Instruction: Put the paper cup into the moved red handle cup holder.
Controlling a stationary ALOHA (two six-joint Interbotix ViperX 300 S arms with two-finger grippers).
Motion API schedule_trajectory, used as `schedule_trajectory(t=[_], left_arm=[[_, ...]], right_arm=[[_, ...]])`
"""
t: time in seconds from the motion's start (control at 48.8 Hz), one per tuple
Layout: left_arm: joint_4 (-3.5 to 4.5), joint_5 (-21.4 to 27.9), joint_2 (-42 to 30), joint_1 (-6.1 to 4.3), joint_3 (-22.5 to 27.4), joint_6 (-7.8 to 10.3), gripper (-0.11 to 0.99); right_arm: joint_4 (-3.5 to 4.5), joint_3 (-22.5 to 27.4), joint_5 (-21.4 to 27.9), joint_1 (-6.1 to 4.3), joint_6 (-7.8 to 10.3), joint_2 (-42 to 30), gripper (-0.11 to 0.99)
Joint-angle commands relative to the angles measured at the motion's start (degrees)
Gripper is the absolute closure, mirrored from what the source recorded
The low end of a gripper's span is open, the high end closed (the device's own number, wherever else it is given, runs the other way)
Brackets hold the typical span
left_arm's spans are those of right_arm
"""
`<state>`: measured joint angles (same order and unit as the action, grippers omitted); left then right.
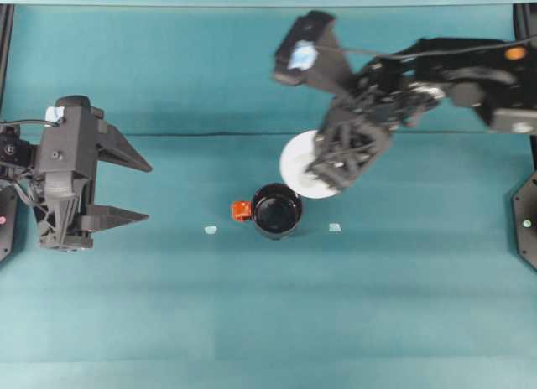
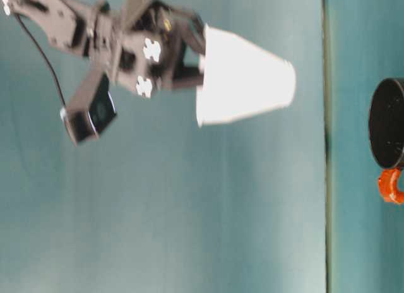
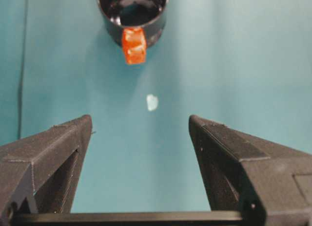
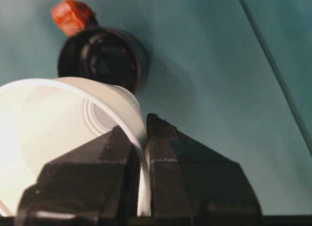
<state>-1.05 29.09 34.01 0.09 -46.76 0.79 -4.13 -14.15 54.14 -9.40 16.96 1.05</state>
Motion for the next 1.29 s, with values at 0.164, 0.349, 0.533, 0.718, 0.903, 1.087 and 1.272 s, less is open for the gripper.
schedule_trajectory(t=[0.164,0.349,0.533,0.718,0.903,1.087,1.272], left_arm=[[0.0,-0.26,0.35,0.0,1.14,0.0,0.04],[-0.09,-0.26,0.35,-0.09,1.14,0.0,0.04],[-0.09,-0.26,0.35,-0.09,1.05,0.0,0.04],[-0.09,-0.26,0.35,-0.09,1.05,0.0,0.04],[0.0,-0.26,0.35,-0.09,0.97,0.0,0.04],[-0.09,-0.26,0.35,-0.09,0.97,-0.09,0.04],[0.0,-0.26,0.35,-0.09,0.97,-0.09,0.04]], right_arm=[[-0.09,2.46,-2.11,1.76,-1.41,-4.92,0.97],[-0.09,2.46,-3.43,2.9,-1.41,-8.26,0.97],[0.18,2.46,-6.68,3.69,-1.41,-10.9,0.97],[1.05,2.2,-7.03,3.78,-1.41,-11.87,0.97],[1.76,1.93,-7.21,3.69,-1.41,-12.48,0.97],[1.76,1.76,-8.7,3.69,-1.41,-12.92,0.97],[1.76,1.76,-8.7,3.78,-1.41,-12.92,0.97]])
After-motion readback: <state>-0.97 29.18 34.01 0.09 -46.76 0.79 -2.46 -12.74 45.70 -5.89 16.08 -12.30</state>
